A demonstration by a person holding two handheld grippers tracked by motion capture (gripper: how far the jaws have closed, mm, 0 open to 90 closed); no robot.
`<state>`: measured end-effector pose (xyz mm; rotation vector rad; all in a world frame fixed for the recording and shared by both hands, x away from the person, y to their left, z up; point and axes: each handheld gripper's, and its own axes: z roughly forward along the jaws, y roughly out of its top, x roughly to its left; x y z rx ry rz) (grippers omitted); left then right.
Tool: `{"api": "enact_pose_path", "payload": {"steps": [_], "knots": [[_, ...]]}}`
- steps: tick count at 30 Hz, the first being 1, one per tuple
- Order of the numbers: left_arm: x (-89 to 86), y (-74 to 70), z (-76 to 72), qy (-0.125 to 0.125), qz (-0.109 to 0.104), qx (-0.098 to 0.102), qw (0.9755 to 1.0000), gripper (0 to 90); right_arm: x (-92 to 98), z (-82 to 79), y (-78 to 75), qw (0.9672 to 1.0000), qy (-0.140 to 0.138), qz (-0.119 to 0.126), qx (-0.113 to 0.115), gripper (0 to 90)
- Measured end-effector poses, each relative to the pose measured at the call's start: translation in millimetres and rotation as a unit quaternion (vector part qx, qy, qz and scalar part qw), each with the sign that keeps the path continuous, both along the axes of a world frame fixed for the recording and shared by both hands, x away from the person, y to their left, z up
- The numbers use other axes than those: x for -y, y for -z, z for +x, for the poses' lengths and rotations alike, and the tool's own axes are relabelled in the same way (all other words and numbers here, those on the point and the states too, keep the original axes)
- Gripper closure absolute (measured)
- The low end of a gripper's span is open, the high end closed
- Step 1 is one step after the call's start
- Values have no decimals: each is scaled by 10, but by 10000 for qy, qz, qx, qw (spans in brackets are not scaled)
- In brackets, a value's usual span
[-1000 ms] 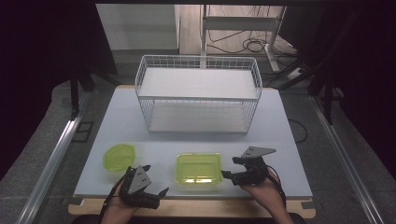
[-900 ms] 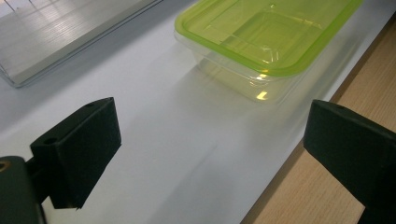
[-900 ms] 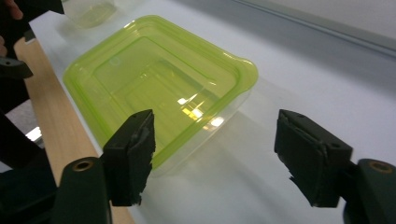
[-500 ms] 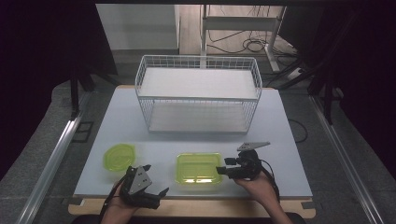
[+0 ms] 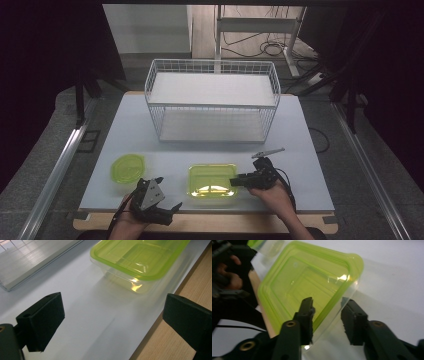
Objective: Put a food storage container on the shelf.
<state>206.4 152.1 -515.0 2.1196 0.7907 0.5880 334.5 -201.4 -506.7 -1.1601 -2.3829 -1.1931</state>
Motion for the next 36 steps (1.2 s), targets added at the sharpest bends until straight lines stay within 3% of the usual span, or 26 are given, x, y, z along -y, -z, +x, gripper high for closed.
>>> {"api": "enact_pose_path", "payload": {"steps": [7,14,27,34,36], "knots": [[-5,-4,-3,-13,18,29,10000,39,-2,25,-8,9972,-73,440,-607,797],[-20,-18,-7,-34,-11,77,10000,38,9,5,-28,9972,-25,397,-635,805],[-92,-60,-8,-144,-189,132,9996,36,205,68,-252,9946,306,916,-380,806],[-85,-53,-6,-124,-156,108,9997,36,289,146,-489,9919,466,1169,-153,805],[-83,-52,-7,-122,-151,105,9998,36,292,173,-616,9921,472,1161,13,806]]}}
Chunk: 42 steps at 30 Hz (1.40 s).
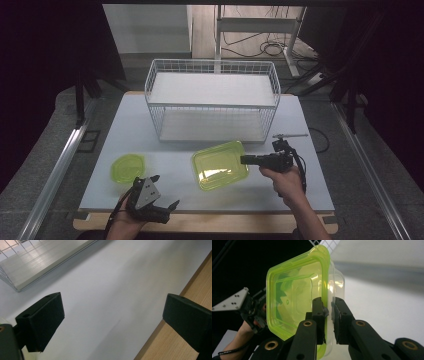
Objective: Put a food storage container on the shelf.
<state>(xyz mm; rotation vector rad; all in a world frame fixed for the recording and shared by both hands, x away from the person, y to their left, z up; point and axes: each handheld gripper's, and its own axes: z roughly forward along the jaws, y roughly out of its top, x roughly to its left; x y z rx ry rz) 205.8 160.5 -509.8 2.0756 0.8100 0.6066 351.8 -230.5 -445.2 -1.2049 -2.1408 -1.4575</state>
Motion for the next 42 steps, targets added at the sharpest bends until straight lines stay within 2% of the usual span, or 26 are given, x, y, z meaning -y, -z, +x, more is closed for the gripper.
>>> {"api": "enact_pose_path", "payload": {"steps": [1,9,22,27,35,42], "knots": [[0,0,-1,0,3,2,10000,36,0,0,0,10000,0,0,0,806],[5,-3,-6,20,23,17,10000,36,-40,90,-323,9997,60,49,241,806],[9,-4,-11,40,17,16,10000,36,-148,345,-831,9981,244,135,556,805],[12,-2,-9,68,48,19,10000,36,-230,435,-1029,9967,366,56,717,805],[19,5,-7,83,37,12,10000,36,-338,598,-1211,9954,534,49,793,805],[23,9,-11,98,15,-5,10000,36,-435,777,-1339,9931,808,-9,846,805]]}}
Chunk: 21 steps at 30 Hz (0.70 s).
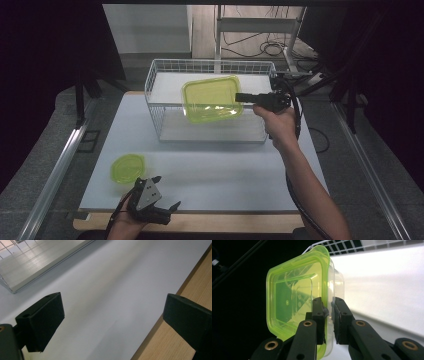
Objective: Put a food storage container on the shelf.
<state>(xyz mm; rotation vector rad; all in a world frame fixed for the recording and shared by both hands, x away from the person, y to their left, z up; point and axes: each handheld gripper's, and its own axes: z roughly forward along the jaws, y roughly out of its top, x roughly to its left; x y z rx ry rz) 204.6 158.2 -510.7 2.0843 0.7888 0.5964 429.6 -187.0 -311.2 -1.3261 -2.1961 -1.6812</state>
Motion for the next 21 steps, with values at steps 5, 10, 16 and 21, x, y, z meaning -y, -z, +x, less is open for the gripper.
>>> {"api": "enact_pose_path", "payload": {"steps": [5,10,16,21], "knots": [[7,4,0,22,17,2,10000,36,-35,129,-36,9997,233,-39,24,805],[16,7,0,56,70,-8,10000,36,-56,245,-43,9988,475,-107,-4,805],[23,14,0,82,80,-21,9999,36,-72,357,-32,9977,670,-133,-14,804],[29,17,-6,93,78,-37,9999,36,-88,416,11,9966,801,-191,-44,802]]}}
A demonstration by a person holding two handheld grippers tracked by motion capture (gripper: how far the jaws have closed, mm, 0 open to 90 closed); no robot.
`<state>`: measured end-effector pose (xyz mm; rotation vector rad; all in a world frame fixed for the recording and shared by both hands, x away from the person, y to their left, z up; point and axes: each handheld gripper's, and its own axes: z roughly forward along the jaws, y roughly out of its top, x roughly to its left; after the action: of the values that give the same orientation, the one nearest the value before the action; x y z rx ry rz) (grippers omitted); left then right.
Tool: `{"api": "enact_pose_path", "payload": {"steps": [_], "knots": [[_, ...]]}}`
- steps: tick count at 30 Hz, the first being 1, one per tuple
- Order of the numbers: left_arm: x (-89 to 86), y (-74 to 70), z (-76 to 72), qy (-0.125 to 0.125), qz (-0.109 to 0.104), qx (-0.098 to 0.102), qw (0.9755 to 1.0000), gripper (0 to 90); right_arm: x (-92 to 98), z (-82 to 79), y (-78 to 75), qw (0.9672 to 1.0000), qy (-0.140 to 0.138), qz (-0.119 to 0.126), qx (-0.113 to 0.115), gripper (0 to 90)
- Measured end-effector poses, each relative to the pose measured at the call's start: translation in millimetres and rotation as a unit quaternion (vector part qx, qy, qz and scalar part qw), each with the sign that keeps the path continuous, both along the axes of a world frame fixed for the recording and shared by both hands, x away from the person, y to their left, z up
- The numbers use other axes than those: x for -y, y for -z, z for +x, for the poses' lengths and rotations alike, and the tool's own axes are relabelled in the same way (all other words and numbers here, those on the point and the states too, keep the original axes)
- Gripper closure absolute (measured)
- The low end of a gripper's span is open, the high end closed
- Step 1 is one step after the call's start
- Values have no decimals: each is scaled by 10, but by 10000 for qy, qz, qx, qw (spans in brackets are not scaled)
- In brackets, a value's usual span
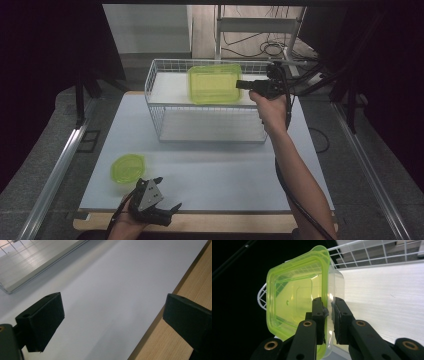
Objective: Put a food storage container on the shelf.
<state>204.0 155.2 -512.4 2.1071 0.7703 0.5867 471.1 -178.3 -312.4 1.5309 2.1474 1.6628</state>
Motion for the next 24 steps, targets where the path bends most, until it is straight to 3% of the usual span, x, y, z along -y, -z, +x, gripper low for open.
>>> {"api": "enact_pose_path", "payload": {"steps": [6,11,15,18,24], "knots": [[11,7,0,26,32,-3,10000,36,5,18,35,9998,174,-23,38,782],[21,13,-1,52,74,-9,10000,36,-31,20,37,9986,322,-384,138,715],[24,13,-4,64,104,-8,9999,36,-47,40,44,9980,380,-476,197,705],[27,17,-5,69,116,-8,9999,36,-68,54,33,9966,387,-680,269,696],[31,17,-6,93,154,11,9998,36,-84,77,56,9966,418,-660,260,658]]}}
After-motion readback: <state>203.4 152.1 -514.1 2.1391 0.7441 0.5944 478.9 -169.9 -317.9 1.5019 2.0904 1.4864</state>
